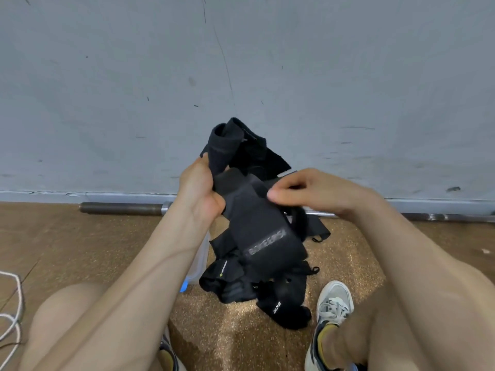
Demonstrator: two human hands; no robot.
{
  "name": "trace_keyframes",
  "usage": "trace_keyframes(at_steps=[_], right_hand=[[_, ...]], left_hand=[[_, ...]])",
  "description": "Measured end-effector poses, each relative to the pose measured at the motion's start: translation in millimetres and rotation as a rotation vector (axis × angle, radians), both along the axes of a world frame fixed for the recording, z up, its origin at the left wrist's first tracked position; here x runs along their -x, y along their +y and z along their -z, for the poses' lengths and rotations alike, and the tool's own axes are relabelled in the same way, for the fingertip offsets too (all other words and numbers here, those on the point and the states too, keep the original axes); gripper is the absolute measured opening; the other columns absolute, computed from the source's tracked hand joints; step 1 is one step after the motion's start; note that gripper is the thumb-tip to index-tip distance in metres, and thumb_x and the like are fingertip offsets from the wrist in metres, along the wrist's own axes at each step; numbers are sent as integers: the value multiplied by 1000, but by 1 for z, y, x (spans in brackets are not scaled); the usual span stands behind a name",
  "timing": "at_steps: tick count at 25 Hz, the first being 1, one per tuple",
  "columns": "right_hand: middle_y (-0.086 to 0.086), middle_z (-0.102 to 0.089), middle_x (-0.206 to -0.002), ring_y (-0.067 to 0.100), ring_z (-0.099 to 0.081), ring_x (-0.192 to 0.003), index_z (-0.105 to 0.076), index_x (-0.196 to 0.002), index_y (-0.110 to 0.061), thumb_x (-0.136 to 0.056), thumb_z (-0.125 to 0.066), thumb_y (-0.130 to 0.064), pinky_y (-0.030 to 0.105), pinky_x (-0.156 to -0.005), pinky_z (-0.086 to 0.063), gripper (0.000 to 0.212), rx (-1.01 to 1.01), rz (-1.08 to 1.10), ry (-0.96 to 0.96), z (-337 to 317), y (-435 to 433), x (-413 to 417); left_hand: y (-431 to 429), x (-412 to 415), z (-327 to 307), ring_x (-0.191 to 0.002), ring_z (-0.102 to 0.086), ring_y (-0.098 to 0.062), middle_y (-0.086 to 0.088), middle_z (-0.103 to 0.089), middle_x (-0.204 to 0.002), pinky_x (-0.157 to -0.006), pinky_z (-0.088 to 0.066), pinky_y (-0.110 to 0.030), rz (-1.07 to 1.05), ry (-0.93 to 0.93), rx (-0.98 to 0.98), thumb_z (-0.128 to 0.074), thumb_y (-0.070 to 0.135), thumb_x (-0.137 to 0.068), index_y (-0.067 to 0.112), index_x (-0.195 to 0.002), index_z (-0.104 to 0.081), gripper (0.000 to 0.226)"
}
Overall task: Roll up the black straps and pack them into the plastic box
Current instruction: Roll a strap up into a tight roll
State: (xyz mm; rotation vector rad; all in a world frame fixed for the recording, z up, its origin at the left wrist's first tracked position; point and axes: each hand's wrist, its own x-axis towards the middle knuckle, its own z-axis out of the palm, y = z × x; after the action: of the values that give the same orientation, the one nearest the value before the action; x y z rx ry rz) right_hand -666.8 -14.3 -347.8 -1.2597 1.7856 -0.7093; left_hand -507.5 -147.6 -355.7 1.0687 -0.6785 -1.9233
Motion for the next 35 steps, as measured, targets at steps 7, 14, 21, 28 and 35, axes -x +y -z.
trace_keyframes(at_steps=[7,14,21,28,35], right_hand=[[-3,-75,-76,10,-71,-69,-76,-80,-16,-87,-74,-27,25,-66,-54,14,93,95,-129,12,-1,-15],[13,-62,-70,22,-58,-58,-65,-85,-11,-86,-72,-25,26,-56,-44,16,161,587,-277,-1,20,27],[15,-76,-87,23,-69,-72,-76,-91,-1,-94,-62,-42,33,-69,-55,43,208,590,-328,-1,27,27],[10,-76,-99,28,-72,-97,-74,-95,-12,-100,-47,-48,49,-92,-56,45,219,616,-402,13,6,1],[3,-72,-85,19,-67,-84,-68,-101,-9,-101,-51,-17,40,-87,-54,20,211,522,-713,13,3,-7]], left_hand=[[-4,-8,-19,-36,-45,-10,1,-50,-53,-40,-40,-17,-108,123,73,-44,15,-103,18,-72,-50,31],[-9,-13,-16,-33,-29,-7,-2,-40,-67,-37,-21,-14,84,-337,477,-32,23,-107,16,-91,-48,24],[7,9,12,-106,-61,-16,-2,-58,-120,-95,-52,-34,416,-397,448,-54,8,-99,14,-143,-41,46],[54,31,11,-92,-71,-9,3,-75,-103,-83,-58,-29,636,-523,660,-66,40,-90,17,-115,-69,34],[37,24,10,-85,-72,-16,-4,-73,-102,-66,-57,-25,533,-520,578,-87,25,-72,11,-111,-67,46]])
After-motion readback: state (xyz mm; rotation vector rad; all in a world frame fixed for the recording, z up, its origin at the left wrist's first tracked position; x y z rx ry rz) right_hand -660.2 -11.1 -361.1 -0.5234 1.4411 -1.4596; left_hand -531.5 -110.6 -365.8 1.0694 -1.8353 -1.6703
